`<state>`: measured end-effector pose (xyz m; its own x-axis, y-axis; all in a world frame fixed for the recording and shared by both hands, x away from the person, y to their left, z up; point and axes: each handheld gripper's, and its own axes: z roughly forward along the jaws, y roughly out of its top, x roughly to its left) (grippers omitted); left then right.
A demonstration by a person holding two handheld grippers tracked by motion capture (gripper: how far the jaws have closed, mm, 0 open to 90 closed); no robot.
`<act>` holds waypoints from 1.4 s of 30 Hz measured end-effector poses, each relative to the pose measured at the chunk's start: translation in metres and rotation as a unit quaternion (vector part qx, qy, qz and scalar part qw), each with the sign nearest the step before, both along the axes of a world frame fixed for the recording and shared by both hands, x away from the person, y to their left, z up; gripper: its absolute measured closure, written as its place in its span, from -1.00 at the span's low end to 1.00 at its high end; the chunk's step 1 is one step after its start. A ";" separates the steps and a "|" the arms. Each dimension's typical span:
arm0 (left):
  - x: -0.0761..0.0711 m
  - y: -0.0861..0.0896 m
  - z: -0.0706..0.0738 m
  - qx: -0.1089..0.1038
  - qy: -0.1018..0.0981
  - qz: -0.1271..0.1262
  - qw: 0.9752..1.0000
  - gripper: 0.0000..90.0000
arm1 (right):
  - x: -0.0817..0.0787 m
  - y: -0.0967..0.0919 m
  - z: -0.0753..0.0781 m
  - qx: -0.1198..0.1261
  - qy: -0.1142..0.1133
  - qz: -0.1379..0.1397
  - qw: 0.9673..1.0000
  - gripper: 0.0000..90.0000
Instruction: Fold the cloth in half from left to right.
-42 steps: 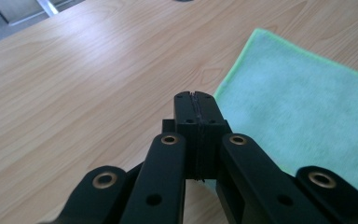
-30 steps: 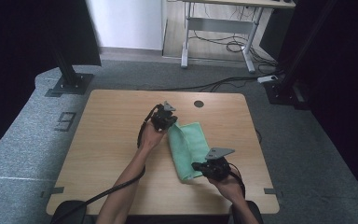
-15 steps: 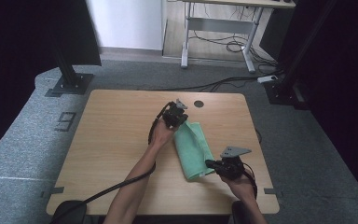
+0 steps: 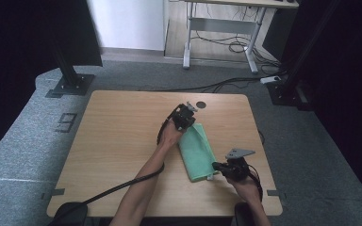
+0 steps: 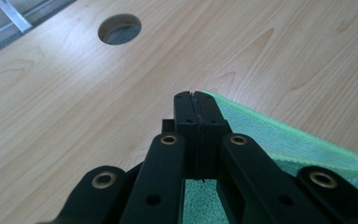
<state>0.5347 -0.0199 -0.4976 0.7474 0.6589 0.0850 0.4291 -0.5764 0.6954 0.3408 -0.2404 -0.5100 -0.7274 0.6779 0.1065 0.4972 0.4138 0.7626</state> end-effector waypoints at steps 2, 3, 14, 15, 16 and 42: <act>0.003 -0.003 -0.004 0.001 0.002 -0.001 1.000 0.98 | 0.002 -0.002 -0.003 -0.005 0.004 -0.004 1.000 0.95; 0.004 -0.004 -0.005 0.001 0.003 0.000 1.000 0.98 | 0.002 -0.003 -0.005 -0.007 0.006 -0.006 1.000 0.95; 0.009 -0.011 -0.012 -0.001 -0.002 0.001 1.000 0.75 | 0.008 -0.008 -0.016 -0.022 0.024 -0.022 0.999 0.94; 0.009 -0.011 -0.012 -0.004 -0.005 0.001 1.000 0.63 | 0.008 -0.009 -0.016 -0.021 0.024 -0.024 0.999 0.93; 0.008 -0.010 -0.011 -0.008 -0.008 0.003 1.000 0.57 | 0.008 -0.009 -0.016 -0.021 0.023 -0.026 0.999 0.93; -0.034 0.017 -0.016 -0.023 0.001 -0.009 1.000 -0.72 | 0.014 -0.026 -0.016 -0.015 -0.016 -0.101 0.995 -0.21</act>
